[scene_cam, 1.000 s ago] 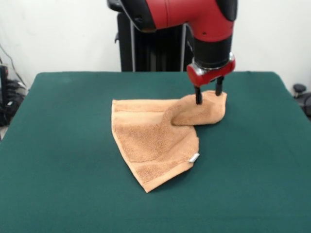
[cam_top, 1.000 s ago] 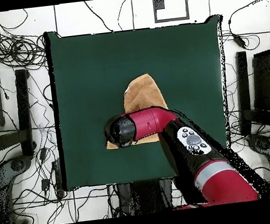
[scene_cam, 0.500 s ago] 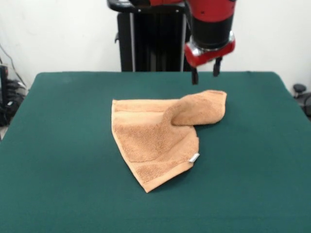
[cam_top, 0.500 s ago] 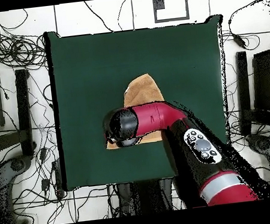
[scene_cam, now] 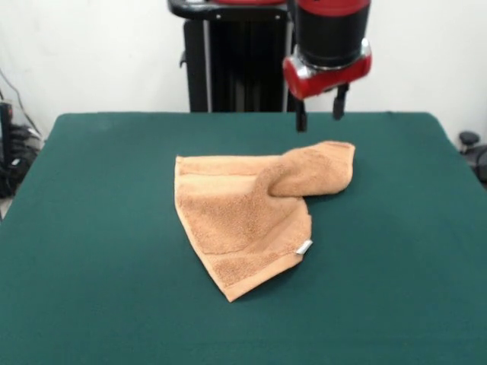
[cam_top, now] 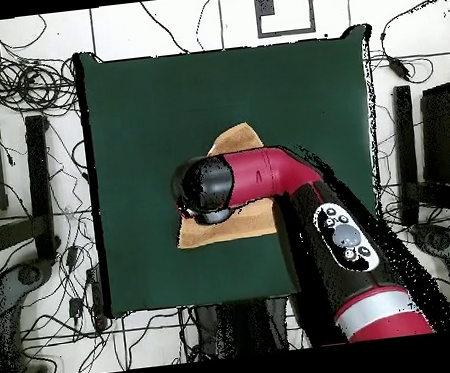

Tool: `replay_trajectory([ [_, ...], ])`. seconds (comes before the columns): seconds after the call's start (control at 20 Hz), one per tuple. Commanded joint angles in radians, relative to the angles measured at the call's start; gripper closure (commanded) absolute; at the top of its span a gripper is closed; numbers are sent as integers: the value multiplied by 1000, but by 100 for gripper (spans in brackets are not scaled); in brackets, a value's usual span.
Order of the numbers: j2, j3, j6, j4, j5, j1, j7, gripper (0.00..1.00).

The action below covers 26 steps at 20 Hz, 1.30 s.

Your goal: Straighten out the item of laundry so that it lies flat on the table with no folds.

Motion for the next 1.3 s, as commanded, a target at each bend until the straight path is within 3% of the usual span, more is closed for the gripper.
replay_trajectory([
  [0.05,152,-75,-247,-166,-78,88,235,0],
  [0.4,247,-249,-383,-244,-95,185,362,0],
  [0.7,277,-340,-417,-219,-54,230,360,0],
  [1.0,264,-382,-398,-171,-7,259,373,0],
  [1.3,263,-353,-394,-126,47,246,342,0],
])
